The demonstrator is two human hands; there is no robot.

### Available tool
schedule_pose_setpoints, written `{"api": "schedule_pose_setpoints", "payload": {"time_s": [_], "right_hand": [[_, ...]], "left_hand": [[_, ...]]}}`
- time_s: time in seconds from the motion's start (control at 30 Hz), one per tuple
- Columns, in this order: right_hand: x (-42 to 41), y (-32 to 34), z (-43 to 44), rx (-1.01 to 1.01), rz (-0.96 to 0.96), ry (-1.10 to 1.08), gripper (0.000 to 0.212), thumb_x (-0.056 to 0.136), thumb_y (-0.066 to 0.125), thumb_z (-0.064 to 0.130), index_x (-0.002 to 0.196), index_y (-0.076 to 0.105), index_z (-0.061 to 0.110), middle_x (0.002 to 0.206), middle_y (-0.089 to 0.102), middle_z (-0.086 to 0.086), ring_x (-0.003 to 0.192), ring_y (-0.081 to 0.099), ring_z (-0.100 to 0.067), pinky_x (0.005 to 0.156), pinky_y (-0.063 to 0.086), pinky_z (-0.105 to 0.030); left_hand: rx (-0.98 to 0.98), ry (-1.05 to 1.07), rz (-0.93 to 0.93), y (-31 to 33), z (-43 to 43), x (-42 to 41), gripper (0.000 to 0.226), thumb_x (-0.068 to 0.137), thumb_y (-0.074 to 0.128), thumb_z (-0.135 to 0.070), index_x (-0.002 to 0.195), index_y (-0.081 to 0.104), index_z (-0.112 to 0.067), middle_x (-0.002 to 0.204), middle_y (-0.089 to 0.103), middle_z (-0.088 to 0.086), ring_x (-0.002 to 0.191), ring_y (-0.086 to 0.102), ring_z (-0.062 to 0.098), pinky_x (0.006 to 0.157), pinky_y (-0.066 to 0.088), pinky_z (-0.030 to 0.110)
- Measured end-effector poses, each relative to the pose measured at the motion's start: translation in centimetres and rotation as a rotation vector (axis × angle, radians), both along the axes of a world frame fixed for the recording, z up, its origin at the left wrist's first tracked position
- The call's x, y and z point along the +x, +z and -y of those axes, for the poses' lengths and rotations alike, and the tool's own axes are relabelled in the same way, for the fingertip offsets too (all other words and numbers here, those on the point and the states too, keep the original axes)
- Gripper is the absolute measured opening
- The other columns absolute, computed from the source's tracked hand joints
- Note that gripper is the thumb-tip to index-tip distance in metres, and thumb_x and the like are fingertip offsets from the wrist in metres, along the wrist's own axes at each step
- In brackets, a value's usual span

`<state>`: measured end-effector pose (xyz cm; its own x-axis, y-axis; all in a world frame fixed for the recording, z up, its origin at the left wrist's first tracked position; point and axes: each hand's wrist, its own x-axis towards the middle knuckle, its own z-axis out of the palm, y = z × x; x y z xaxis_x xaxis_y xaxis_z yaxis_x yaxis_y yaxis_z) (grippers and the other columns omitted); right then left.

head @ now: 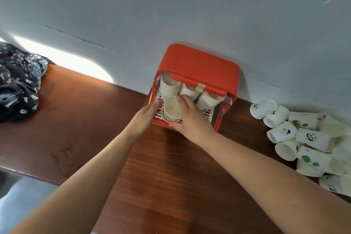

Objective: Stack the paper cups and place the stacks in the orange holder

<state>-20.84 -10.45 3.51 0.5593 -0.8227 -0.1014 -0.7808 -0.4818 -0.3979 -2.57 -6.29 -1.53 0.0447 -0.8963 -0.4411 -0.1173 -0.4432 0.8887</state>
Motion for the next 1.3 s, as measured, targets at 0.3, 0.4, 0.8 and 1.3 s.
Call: {"api": "schedule_pose_setpoints", "payload": {"time_s": [0.3,0.4,0.8,1.3], "right_hand": [[0.1,-1.0,0.9,0.228,0.073,-0.136,0.072,0.089,0.072,0.026,0.149,0.033,0.018,0.146,0.047,-0.005,0.131,0.046,-0.022,0.102,0.040,-0.034],[0.2,-1.7,0.9,0.285,0.141,-0.244,0.067,0.082,0.079,0.022,0.138,0.042,0.018,0.131,0.058,-0.002,0.116,0.055,-0.017,0.087,0.043,-0.028],[0.8,-2.5,-0.7,0.302,0.220,-0.301,0.065,0.082,0.079,0.028,0.135,0.043,0.015,0.131,0.055,-0.002,0.115,0.055,-0.015,0.089,0.043,-0.026],[-32.0,1.5,-3.5,0.106,-0.140,-0.639,0.049,0.088,0.065,0.031,0.130,0.052,0.009,0.132,0.044,-0.010,0.101,0.058,-0.025,0.093,0.048,-0.040]], "left_hand": [[-0.155,-0.074,0.168,-0.3,-0.3,0.3,0.045,0.096,0.063,-0.039,0.139,0.052,-0.038,0.129,0.064,-0.017,0.118,0.061,0.004,0.103,0.051,0.040],[-0.189,-0.084,0.242,-0.3,-0.2,-0.1,0.043,0.096,0.062,-0.039,0.138,0.053,-0.036,0.129,0.064,-0.016,0.117,0.061,0.006,0.102,0.052,0.038],[-0.220,0.080,0.492,0.6,-1.5,-1.4,0.045,0.102,0.052,-0.034,0.143,0.048,-0.018,0.136,0.052,0.002,0.119,0.054,0.016,0.095,0.045,0.028],[-0.204,-0.393,0.411,3.4,-1.5,-21.6,0.011,0.093,0.064,-0.020,0.102,0.064,-0.015,0.099,0.064,0.000,0.092,0.058,0.014,0.079,0.041,0.022]]}}
